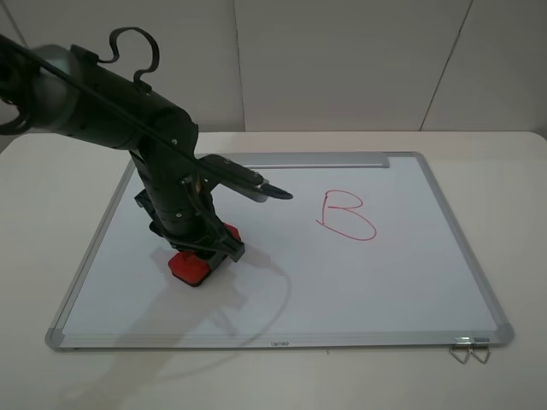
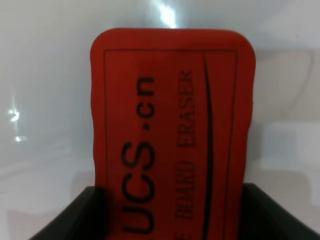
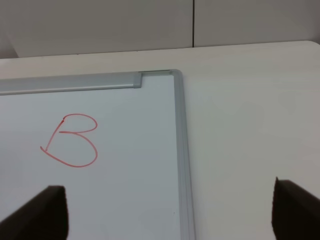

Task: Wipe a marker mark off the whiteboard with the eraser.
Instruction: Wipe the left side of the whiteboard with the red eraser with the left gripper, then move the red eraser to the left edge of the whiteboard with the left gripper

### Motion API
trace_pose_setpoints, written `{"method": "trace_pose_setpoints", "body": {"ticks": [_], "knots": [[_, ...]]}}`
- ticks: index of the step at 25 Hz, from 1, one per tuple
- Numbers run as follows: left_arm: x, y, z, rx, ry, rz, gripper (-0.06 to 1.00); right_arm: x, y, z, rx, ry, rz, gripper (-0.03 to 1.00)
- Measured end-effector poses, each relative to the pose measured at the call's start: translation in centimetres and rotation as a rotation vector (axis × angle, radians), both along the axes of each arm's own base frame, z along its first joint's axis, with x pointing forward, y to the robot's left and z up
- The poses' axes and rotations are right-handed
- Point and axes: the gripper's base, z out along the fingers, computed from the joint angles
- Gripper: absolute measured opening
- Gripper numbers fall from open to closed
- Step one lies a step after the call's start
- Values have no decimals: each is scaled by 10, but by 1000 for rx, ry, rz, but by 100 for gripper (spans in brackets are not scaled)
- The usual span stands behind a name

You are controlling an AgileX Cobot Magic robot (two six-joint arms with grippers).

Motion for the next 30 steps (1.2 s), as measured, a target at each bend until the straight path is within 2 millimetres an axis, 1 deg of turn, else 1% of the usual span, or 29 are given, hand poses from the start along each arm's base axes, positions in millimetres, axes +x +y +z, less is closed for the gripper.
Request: {"method": "trace_pose_setpoints", "body": {"ticks": [1,4,5,7,10,14,17,23,30], "knots": [[-3,3,4,8,6,29,54,0,0,0,0,0,0,72],[-7,14,26,-17,-43,133,54,0,0,0,0,0,0,72],[-9,20,32,-25,-63,169,54,0,0,0,0,0,0,72],[-15,35,38,-32,-89,226,54,0,0,0,0,0,0,72],[-24,56,37,-40,-99,325,54,0,0,0,0,0,0,72],[-33,78,23,-18,-70,452,54,0,0,0,0,0,0,72],[-37,83,17,-24,-83,508,54,0,0,0,0,0,0,72],[-32,80,17,-88,-127,548,54,0,0,0,0,0,0,72],[-33,81,3,-39,-88,551,54,0,0,0,0,0,0,72]]}}
